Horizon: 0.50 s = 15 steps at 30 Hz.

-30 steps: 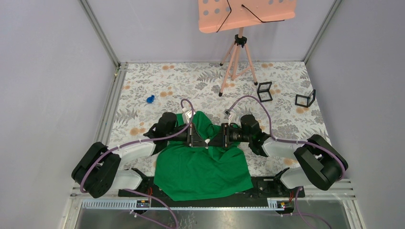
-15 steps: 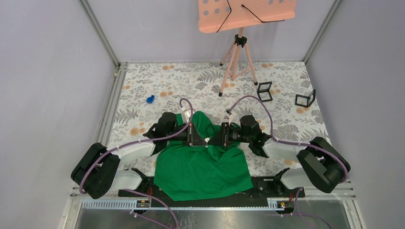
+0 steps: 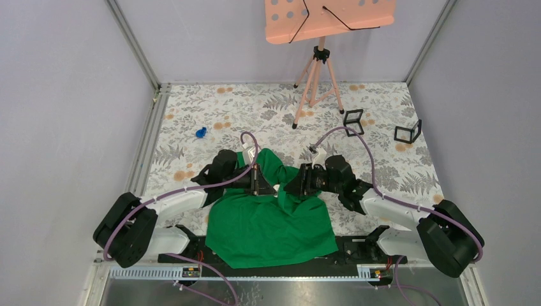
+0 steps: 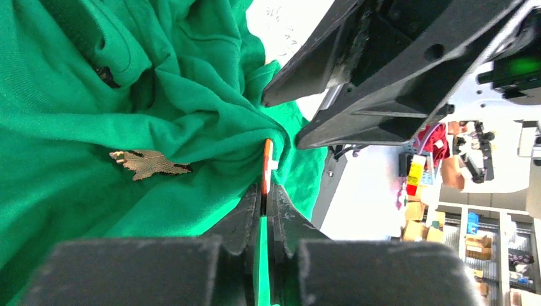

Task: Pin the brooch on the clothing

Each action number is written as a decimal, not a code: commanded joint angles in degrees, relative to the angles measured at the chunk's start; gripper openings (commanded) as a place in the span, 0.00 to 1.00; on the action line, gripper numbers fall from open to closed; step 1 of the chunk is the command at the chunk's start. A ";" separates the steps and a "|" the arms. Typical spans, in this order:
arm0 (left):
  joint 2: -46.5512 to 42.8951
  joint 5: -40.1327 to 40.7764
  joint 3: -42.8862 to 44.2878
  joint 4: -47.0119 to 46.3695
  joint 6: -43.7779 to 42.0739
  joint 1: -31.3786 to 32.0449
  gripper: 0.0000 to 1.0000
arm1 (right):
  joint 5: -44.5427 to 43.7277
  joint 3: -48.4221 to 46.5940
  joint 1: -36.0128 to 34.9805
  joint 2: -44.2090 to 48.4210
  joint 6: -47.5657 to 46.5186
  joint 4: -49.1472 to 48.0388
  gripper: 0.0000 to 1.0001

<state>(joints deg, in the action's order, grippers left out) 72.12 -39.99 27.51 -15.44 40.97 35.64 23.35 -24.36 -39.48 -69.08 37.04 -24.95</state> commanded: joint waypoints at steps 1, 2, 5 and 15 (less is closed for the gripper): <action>-2.01 3.31 2.65 3.18 -2.37 -0.22 0.09 | -3.43 -2.96 0.27 5.10 -3.54 7.48 0.52; -2.71 4.50 3.17 5.03 -3.47 -0.22 0.19 | -4.05 -3.60 0.26 6.67 -4.35 9.76 0.56; -5.82 9.18 4.99 10.76 -6.73 -0.22 0.54 | -9.10 -6.61 0.23 12.45 -7.42 19.96 0.63; -8.02 23.61 12.40 24.00 -9.05 -5.35 0.96 | -22.41 -16.57 6.94 13.43 -12.81 44.67 0.77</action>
<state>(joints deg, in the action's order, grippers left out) 62.59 -24.97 35.73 2.68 32.91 33.76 6.52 -37.67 -37.58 -52.40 27.09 8.08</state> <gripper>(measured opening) 0.944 0.772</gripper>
